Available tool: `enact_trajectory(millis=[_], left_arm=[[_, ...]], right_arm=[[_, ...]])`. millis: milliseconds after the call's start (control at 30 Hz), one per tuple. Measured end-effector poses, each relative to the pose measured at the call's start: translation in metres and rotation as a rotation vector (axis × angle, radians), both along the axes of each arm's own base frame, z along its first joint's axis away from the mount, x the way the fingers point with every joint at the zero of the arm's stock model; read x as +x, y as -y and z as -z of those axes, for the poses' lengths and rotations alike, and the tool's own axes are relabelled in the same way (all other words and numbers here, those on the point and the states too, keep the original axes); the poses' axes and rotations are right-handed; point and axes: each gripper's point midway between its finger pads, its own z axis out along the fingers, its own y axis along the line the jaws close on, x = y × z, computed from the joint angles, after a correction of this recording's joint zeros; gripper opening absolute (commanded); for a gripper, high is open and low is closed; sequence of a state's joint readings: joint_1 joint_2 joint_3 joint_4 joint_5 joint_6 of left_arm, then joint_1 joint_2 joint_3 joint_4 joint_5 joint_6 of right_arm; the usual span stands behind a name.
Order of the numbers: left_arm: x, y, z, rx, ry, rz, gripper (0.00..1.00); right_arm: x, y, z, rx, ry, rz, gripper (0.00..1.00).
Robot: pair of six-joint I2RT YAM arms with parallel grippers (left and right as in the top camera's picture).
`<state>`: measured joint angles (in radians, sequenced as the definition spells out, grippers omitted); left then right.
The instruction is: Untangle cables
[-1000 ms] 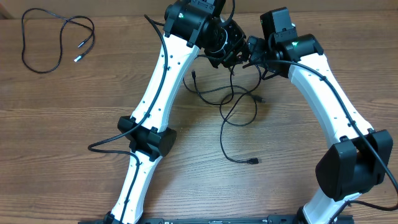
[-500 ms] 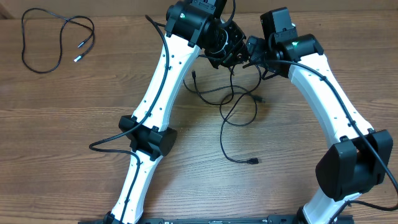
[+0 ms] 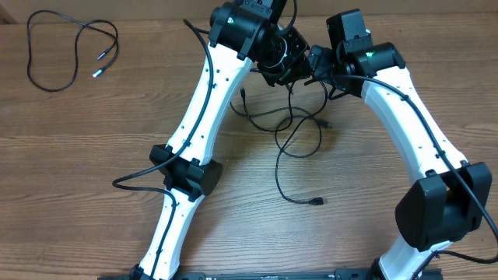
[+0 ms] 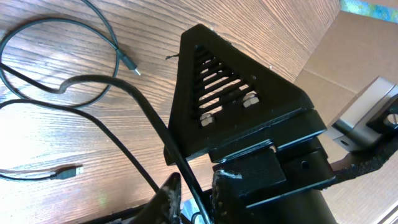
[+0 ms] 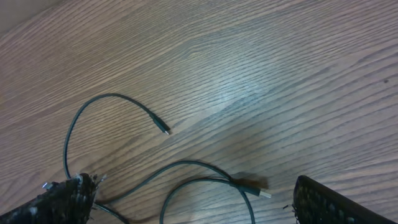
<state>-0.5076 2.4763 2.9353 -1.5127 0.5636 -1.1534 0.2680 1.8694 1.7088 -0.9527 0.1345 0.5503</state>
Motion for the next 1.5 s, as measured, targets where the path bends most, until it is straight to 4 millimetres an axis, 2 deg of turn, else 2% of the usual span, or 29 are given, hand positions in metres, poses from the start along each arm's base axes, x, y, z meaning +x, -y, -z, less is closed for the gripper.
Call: enact_trajectory(millis=[133,433,533,633,733,833,967,1167,1300,1400,1500], left_arm=[[-0.001,0.001,-0.001,-0.004,0.000,0.003,0.05],[-0.002,0.008,-0.007,-0.066,0.028,0.078,0.04],[-0.002,0.007,-0.010,-0.078,0.063,0.125,0.04],[-0.001,0.004,-0.017,-0.095,0.124,0.180,0.04],[0.004,-0.003,-0.034,-0.122,0.224,0.226,0.04],[0.010,-0.016,-0.059,-0.143,0.358,0.261,0.04],[0.011,-0.034,-0.098,-0.152,0.529,0.293,0.04],[-0.015,-0.069,-0.166,-0.114,0.822,0.378,0.04],[-0.040,-0.085,-0.200,-0.078,0.980,0.439,0.04],[-0.051,-0.092,-0.206,-0.046,1.041,0.484,0.04],[-0.054,-0.099,-0.196,0.012,1.031,0.510,0.04]], right_arm=[[0.000,0.000,0.000,0.000,0.000,0.000,1.00],[-0.001,0.008,0.001,-0.006,-0.011,0.017,1.00],[-0.002,0.016,0.003,-0.008,-0.024,0.032,1.00],[-0.003,0.035,0.005,-0.011,-0.042,0.071,1.00],[-0.003,0.058,0.007,-0.013,-0.057,0.120,1.00],[-0.004,0.082,0.008,-0.013,-0.068,0.174,1.00],[-0.007,0.102,0.010,-0.015,-0.087,0.217,1.00],[-0.011,0.116,0.011,-0.016,-0.102,0.247,1.00],[-0.011,0.116,0.011,-0.015,-0.103,0.249,1.00],[-0.011,0.116,0.011,-0.015,-0.103,0.249,1.00],[-0.011,0.116,0.011,-0.015,-0.104,0.248,1.00]])
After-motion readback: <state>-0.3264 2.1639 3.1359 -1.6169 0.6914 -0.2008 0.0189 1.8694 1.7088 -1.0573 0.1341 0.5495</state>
